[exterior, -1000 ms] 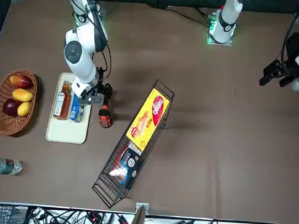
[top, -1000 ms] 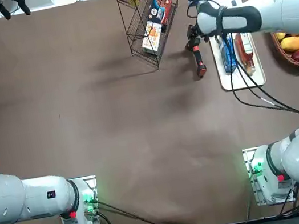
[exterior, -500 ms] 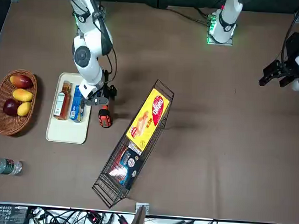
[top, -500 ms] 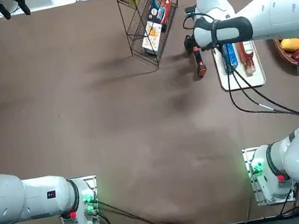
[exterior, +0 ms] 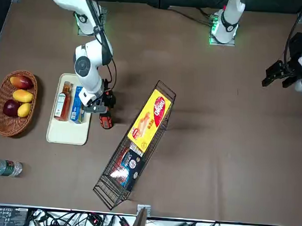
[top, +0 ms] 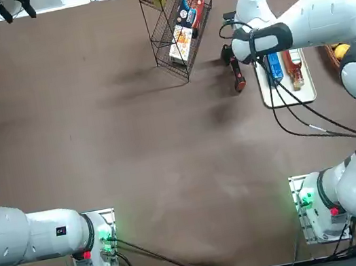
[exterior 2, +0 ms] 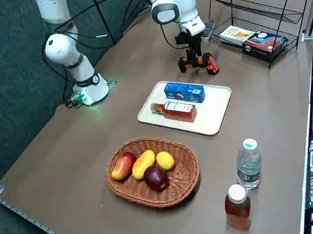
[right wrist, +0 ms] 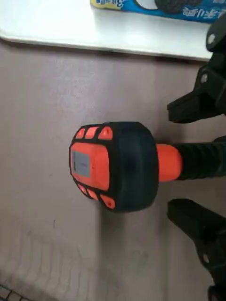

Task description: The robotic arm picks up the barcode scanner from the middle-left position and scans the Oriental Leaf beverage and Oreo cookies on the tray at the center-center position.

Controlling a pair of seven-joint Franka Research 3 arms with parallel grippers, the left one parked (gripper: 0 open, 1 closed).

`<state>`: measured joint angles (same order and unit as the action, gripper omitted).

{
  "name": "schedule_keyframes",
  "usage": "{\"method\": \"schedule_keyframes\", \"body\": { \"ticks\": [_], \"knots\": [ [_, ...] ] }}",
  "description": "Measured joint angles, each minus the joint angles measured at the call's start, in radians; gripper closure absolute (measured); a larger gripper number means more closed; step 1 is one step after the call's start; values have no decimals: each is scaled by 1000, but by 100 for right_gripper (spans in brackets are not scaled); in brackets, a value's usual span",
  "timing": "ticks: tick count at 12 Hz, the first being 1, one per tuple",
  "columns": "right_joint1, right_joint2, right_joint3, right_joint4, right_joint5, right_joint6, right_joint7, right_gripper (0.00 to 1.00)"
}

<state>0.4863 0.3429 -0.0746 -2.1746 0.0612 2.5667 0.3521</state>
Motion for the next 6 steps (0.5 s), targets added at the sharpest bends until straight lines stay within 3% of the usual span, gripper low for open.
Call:
{"method": "schedule_keyframes", "body": {
  "ticks": [4,6],
  "knots": [
    [5,16,0,0,1,37,48,4],
    [8,23,0,0,1,44,63,12]
  ]
}}
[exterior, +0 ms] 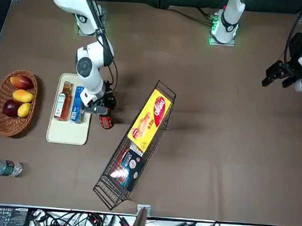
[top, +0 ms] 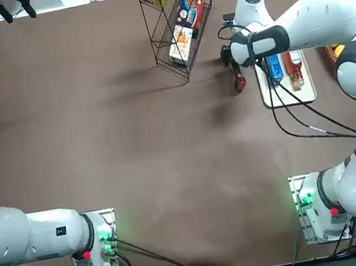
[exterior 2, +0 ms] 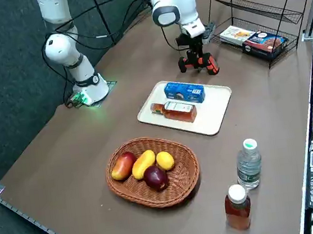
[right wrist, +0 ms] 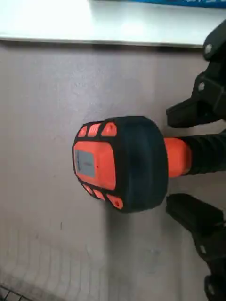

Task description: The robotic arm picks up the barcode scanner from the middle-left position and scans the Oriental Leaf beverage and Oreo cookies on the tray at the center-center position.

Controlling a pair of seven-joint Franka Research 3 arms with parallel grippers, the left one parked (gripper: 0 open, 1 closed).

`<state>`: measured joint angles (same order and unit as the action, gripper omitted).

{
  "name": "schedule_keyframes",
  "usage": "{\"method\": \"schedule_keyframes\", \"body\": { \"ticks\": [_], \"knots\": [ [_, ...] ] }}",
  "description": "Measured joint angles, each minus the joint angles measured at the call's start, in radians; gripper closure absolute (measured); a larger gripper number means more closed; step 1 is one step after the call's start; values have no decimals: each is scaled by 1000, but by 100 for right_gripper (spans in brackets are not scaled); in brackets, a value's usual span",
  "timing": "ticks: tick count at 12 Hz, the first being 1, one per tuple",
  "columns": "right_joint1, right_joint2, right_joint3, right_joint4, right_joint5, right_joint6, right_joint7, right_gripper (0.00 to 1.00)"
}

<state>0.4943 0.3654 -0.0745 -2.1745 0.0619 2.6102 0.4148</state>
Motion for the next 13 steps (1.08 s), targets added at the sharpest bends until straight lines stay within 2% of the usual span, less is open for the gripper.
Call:
{"method": "schedule_keyframes", "body": {
  "ticks": [1,3,5,7,11,13],
  "knots": [
    [0,3,0,0,0,1,1,15],
    [0,7,0,-1,0,1,4,36],
    [0,8,0,-3,0,1,4,38],
    [-2,6,-1,-4,0,1,6,57],
    [-10,-10,-5,-4,0,-18,16,57],
    [-38,-57,-9,2,0,-90,16,57]
  ]
}}
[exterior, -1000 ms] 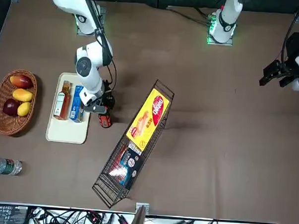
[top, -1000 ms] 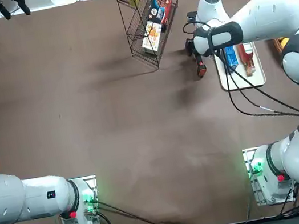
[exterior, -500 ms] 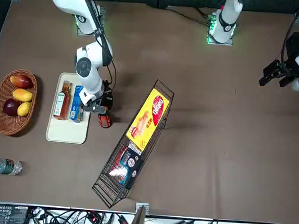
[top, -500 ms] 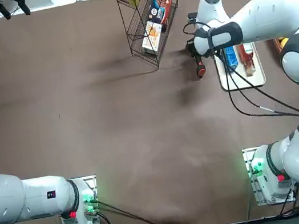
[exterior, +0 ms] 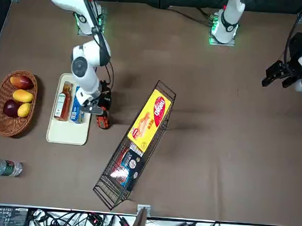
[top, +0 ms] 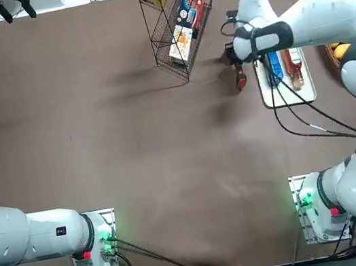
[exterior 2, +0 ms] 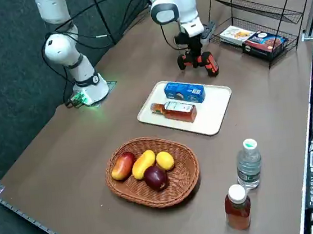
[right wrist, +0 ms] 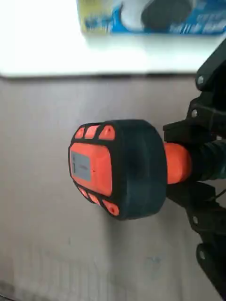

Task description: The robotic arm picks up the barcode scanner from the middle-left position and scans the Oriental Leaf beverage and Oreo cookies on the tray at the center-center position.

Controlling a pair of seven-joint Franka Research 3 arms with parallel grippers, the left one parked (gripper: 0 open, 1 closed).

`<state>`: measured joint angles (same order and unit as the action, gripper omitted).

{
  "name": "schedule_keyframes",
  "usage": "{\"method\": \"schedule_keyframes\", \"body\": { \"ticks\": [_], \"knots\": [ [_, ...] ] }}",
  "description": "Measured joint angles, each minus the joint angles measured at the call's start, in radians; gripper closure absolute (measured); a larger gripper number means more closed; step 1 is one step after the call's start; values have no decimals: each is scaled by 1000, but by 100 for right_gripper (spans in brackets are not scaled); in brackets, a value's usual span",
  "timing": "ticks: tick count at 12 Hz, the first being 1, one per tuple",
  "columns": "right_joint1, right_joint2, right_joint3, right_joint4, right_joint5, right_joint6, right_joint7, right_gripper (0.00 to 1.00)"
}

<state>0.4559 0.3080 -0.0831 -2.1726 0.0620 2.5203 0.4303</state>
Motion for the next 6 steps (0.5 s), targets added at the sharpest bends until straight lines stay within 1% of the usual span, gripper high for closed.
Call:
{"method": "schedule_keyframes", "body": {
  "ticks": [4,6],
  "knots": [
    [-91,-136,-3,5,0,-162,-44,57],
    [-141,-180,-5,18,0,-258,-101,57]
  ]
}}
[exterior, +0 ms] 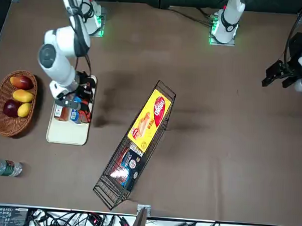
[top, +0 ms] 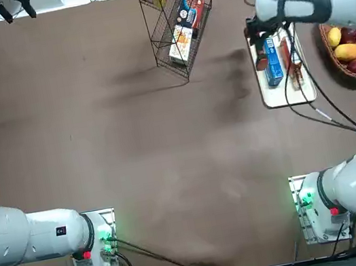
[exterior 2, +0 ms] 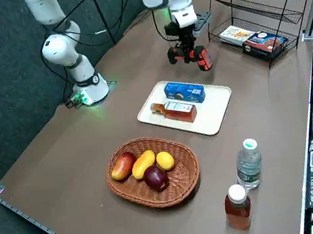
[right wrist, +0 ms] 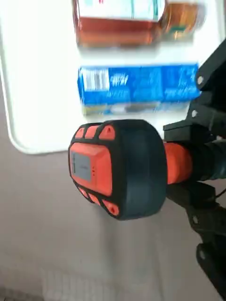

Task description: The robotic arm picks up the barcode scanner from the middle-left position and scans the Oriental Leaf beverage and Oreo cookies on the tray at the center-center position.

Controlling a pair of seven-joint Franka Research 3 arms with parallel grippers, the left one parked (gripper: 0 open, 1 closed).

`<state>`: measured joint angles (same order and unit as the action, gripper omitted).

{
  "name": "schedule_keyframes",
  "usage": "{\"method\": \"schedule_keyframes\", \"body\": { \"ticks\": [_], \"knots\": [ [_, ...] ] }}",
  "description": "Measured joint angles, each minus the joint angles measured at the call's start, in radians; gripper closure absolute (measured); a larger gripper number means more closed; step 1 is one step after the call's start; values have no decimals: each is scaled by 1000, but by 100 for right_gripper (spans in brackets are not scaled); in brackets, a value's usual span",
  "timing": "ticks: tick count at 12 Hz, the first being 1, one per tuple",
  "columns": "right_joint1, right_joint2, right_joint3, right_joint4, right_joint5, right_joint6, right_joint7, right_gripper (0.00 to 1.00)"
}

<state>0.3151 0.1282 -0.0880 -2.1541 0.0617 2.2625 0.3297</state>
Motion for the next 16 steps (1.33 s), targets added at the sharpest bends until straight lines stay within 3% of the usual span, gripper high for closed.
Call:
{"method": "schedule_keyframes", "body": {
  "ticks": [2,6,16],
  "knots": [
    [-61,-17,-1,21,0,-84,-86,57],
    [-172,-9,-4,31,0,-115,-238,57],
    [-181,7,-1,31,0,-160,-296,57]
  ]
}}
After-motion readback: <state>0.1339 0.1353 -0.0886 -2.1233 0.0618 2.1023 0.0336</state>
